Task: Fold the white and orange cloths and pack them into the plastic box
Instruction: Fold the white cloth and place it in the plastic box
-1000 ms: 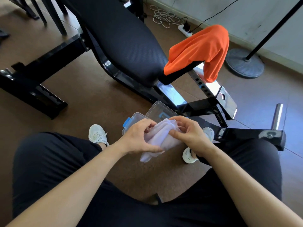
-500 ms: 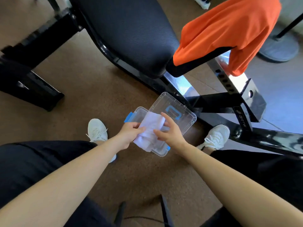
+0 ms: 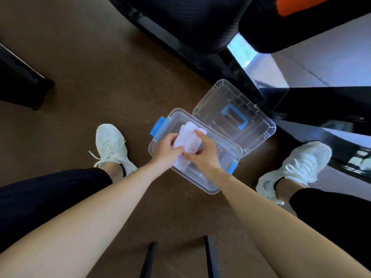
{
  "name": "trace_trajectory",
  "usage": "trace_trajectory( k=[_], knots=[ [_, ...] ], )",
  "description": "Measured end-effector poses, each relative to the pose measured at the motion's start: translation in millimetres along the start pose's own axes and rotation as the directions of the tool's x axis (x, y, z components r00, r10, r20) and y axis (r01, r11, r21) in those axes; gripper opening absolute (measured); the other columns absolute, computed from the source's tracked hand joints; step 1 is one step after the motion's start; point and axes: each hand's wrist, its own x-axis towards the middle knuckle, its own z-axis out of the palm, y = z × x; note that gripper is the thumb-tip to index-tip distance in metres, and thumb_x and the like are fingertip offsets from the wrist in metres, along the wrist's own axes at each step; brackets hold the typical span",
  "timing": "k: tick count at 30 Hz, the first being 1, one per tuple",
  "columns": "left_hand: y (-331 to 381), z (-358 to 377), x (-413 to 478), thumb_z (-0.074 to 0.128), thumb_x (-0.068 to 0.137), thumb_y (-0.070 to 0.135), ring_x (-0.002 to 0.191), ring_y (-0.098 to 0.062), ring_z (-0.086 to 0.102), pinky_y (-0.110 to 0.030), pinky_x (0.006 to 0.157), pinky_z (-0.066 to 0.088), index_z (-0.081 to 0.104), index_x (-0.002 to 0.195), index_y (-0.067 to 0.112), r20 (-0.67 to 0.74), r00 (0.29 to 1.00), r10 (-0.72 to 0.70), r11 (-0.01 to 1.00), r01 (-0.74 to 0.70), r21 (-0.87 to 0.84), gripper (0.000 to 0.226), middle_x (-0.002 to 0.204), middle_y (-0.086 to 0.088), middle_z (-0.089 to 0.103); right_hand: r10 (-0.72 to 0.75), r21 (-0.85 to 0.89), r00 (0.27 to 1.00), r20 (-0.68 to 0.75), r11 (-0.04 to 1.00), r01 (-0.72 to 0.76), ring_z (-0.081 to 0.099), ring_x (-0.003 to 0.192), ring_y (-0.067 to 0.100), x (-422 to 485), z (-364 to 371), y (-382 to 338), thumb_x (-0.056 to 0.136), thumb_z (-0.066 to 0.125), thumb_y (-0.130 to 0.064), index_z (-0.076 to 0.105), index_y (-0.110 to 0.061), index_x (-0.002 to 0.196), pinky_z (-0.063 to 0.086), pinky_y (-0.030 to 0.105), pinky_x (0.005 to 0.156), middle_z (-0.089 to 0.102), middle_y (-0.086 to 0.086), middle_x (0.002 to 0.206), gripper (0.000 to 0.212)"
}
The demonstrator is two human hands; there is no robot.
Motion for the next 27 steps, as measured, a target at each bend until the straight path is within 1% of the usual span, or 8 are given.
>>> trace_trajectory(
  k=[3, 7, 10, 12, 15, 19, 23, 27],
  knots=[
    [-7.8, 2.8, 18.5, 0.057, 0.101, 0.032, 0.111, -0.014, 0.06, -0.029, 0.094, 0.048, 0.055, 0.132, 0.028, 0.024, 0.999, 0.038, 0.99, -0.041, 0.134, 0.031, 0.116, 0.007, 0.061, -0.005, -0.049, 0.999, -0.049, 0.999, 0.003, 0.054, 0.124, 0.015, 24.7, 20.8, 12.8, 0.081, 0.08, -0.042, 0.037, -0.038, 0.147, 0.055, 0.03, 0.099, 0.047, -0.004, 0.144, 0.079],
    [-19.6, -6.1, 29.7, 0.06, 0.099, 0.019, 0.136, -0.025, 0.052, -0.037, 0.112, 0.043, 0.039, 0.153, 0.021, 0.061, 0.994, 0.094, 0.967, -0.106, 0.23, 0.058, 0.149, -0.007, 0.053, 0.024, -0.079, 0.998, -0.066, 0.996, -0.03, 0.051, 0.128, 0.013, 56.1, 49.5, 32.6, 0.083, 0.079, -0.04, 0.034, -0.039, 0.149, 0.054, 0.028, 0.098, 0.041, -0.005, 0.148, 0.079],
    [-28.2, -15.8, 23.0, 0.058, 0.101, 0.018, 0.133, -0.017, 0.055, -0.039, 0.11, 0.049, 0.043, 0.151, 0.025, 0.069, 0.985, 0.161, 0.953, -0.173, 0.249, 0.053, 0.148, 0.001, 0.055, 0.025, -0.13, 0.995, -0.1, 0.991, -0.038, 0.053, 0.127, 0.019, 70.6, 68.6, 45.9, 0.084, 0.076, -0.047, 0.033, -0.039, 0.148, 0.056, 0.028, 0.097, 0.037, -0.003, 0.149, 0.078],
    [-36.5, -21.7, 15.7, 0.062, 0.098, 0.012, 0.118, -0.013, 0.064, -0.039, 0.101, 0.056, 0.055, 0.143, 0.023, -0.051, 0.963, 0.265, 0.944, -0.248, 0.215, 0.047, 0.136, 0.003, 0.064, 0.026, -0.293, 0.995, -0.092, 0.955, -0.052, 0.052, 0.123, 0.02, 77.8, 75.3, 50.4, 0.083, 0.071, -0.058, 0.03, -0.037, 0.148, 0.057, 0.028, 0.096, 0.037, 0.001, 0.146, 0.08],
    [-52.1, -30.1, 12.8, 0.065, 0.092, 0.009, 0.103, -0.016, 0.066, -0.041, 0.086, 0.06, 0.062, 0.132, 0.018, -0.264, 0.896, 0.358, 0.917, -0.283, 0.283, 0.042, 0.123, 0.001, 0.067, -0.118, -0.661, 0.985, -0.127, 0.751, 0.005, 0.053, 0.12, 0.025, 77.6, 72.3, 53.9, 0.083, 0.061, -0.072, 0.029, -0.033, 0.15, 0.056, 0.033, 0.096, 0.042, 0.009, 0.142, 0.084],
    [-66.3, -34.2, 15.4, 0.065, 0.094, 0.015, 0.111, -0.022, 0.062, -0.043, 0.087, 0.058, 0.057, 0.14, 0.021, -0.307, 0.901, 0.306, 0.917, -0.193, 0.349, 0.047, 0.129, -0.002, 0.061, -0.527, -0.767, 0.848, 0.047, 0.525, 0.369, 0.046, 0.139, 0.037, 69.0, 64.7, 69.2, 0.09, 0.063, -0.057, 0.04, -0.027, 0.151, 0.044, 0.048, 0.111, 0.043, 0.012, 0.155, 0.071],
    [-73.2, -33.1, 16.6, 0.061, 0.099, 0.012, 0.106, -0.015, 0.066, -0.031, 0.088, 0.059, 0.054, 0.146, 0.024, -0.289, 0.912, 0.291, 0.935, -0.207, 0.288, 0.049, 0.13, -0.001, 0.065, -0.425, -0.805, 0.855, 0.298, 0.369, 0.465, 0.01, 0.156, 0.039, 76.9, 64.7, 76.4, 0.097, 0.045, -0.062, 0.011, -0.035, 0.16, 0.027, 0.054, 0.122, 0.007, 0.01, 0.17, 0.076],
    [-76.1, -36.9, 20.5, 0.061, 0.099, 0.008, 0.11, -0.012, 0.064, -0.022, 0.088, 0.054, 0.056, 0.144, 0.023, -0.271, 0.918, 0.289, 0.944, -0.226, 0.242, 0.048, 0.131, 0.0, 0.065, -0.283, -0.875, 0.897, 0.339, 0.255, 0.411, -0.005, 0.155, 0.041, 85.8, 66.1, 71.5, 0.094, 0.042, -0.069, -0.011, -0.038, 0.157, 0.02, 0.056, 0.123, -0.016, 0.01, 0.168, 0.089]
  ],
)
